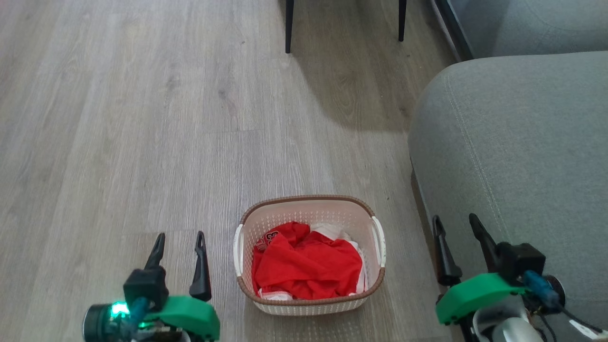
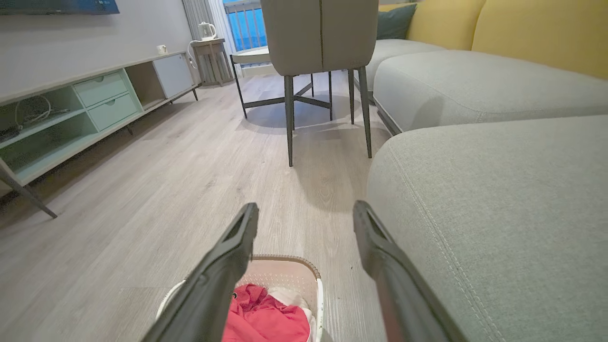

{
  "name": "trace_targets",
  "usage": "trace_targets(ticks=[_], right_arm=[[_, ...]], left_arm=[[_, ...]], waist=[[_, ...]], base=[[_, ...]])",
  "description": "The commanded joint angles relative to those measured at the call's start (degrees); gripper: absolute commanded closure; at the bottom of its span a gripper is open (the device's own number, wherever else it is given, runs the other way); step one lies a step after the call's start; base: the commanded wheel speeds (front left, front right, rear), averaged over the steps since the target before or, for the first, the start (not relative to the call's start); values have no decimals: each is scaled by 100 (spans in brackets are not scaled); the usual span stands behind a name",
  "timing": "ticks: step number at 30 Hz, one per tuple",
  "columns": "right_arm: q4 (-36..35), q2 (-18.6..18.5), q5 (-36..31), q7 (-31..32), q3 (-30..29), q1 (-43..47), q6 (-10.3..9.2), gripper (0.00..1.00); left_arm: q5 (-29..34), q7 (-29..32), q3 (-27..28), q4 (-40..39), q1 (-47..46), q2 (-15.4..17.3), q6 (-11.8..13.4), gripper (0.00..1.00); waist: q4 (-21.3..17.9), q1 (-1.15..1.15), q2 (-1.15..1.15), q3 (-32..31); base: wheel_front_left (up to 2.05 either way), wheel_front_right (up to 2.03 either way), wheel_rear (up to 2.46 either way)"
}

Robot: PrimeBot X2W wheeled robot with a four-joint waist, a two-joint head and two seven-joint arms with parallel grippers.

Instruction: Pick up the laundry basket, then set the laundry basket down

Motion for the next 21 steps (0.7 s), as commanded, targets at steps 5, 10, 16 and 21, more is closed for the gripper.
trace_targets(ticks=[5,10,16,21], right_arm=[[-247,-72,-490,-185,223,-59,9,0],[-268,-75,-824,-267,283,-47,9,0],[-245,-75,-809,-267,282,-62,9,0],[-244,-75,-800,-267,276,-64,9,0]], left_arm=[[451,-191,159,-231,-128,24,53,0],[781,-273,158,-249,-91,-9,68,0],[786,-273,230,-215,-79,-55,18,0],[803,-273,276,-192,-72,-85,-17,0]], waist=[[-3,0,0,-22],[4,0,0,-28],[0,0,0,-19],[-8,0,0,-14]], base=[[0,0,0],[0,0,0],[0,0,0],[0,0,0]])
